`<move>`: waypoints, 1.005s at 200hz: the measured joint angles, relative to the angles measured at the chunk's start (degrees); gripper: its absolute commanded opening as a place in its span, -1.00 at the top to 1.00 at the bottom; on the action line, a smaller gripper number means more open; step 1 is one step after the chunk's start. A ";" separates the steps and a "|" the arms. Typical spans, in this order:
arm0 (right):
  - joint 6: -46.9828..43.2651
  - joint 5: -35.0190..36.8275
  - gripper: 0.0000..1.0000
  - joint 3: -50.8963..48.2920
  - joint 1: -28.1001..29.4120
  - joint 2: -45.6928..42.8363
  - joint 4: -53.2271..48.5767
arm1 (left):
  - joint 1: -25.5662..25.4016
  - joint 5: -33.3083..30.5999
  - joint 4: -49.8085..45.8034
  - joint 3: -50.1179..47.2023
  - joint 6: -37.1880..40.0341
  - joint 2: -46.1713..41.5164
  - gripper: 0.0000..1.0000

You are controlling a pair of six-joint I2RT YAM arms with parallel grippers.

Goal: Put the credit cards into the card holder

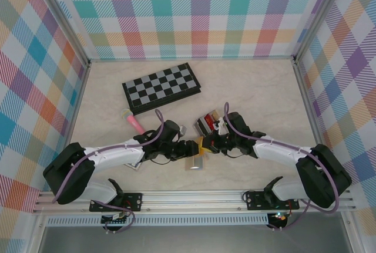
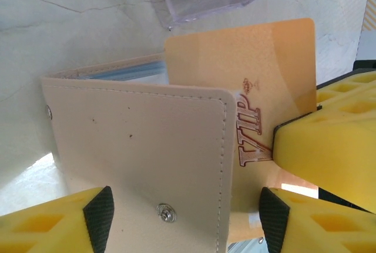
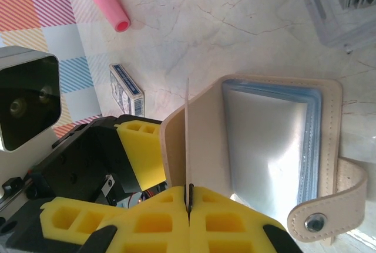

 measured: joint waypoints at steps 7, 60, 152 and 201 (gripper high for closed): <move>0.11 -0.24 0.91 0.00 -0.02 0.26 0.22 | 0.00 -0.11 -0.31 0.00 0.20 -0.20 -0.13; 1.25 -1.29 0.91 0.00 -0.02 1.57 2.40 | 0.00 -1.86 -2.51 0.00 0.96 -1.27 0.29; -1.29 0.07 0.90 2.56 0.55 2.40 -4.02 | 0.00 -5.27 -5.38 -0.76 1.31 -5.97 0.97; -9.25 12.98 0.89 12.98 6.27 3.34 -21.94 | 1.84 -4.42 -4.09 -4.70 0.22 -9.86 1.00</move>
